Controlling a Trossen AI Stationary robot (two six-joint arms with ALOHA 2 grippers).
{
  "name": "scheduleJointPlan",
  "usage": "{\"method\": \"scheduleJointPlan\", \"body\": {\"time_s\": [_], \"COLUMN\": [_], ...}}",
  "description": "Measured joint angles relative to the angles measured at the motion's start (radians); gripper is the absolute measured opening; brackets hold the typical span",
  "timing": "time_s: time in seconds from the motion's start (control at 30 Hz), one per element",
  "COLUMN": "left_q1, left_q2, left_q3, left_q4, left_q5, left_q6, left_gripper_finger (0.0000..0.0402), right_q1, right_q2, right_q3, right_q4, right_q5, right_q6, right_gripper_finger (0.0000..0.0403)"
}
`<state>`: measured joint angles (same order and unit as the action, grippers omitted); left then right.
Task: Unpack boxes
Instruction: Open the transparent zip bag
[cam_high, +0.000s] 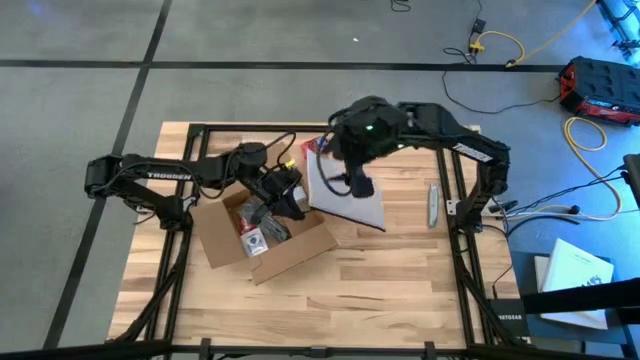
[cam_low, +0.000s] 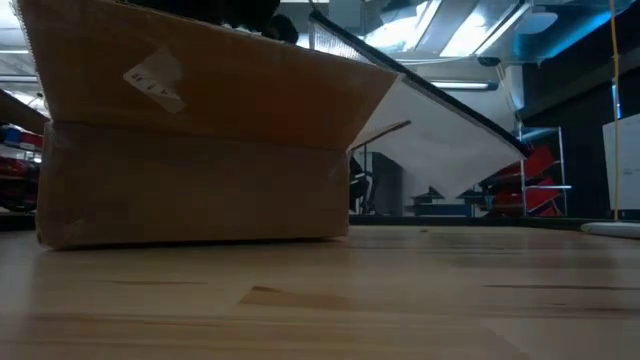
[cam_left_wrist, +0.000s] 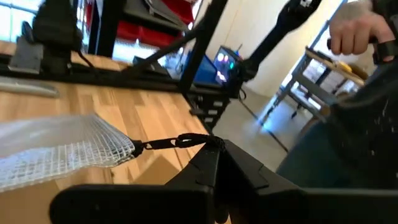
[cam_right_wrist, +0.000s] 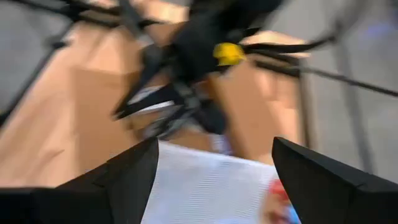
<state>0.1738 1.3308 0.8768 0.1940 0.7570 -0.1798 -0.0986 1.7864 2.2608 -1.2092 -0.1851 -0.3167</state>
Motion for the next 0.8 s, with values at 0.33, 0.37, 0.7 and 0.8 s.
{"method": "scheduleJointPlan", "body": {"time_s": [0.33,0.37,0.7,0.8], "left_q1": [-0.004,-0.004,-0.004,-0.004], "left_q2": [0.0,0.0,0.0,0.0], "left_q3": [0.0,0.0,0.0,0.0], "left_q4": [-0.029,-0.03,-0.055,-0.057], "left_q5": [0.0,-0.001,-0.001,-0.001], "left_q6": [0.0,0.0,-0.007,-0.007], "left_gripper_finger": [0.0,0.0,0.0,0.0], "right_q1": [0.009,0.017,0.042,0.042], "right_q2": [0.092,0.098,0.13,0.166], "right_q3": [0.0,0.0,0.002,0.001], "right_q4": [-0.003,0.003,0.04,-0.02], "right_q5": [-0.236,-0.205,-0.092,-0.094], "right_q6": [-0.189,-0.237,-0.313,-0.292], "right_gripper_finger": [0.0283,0.0277,0.024,0.0239]}}
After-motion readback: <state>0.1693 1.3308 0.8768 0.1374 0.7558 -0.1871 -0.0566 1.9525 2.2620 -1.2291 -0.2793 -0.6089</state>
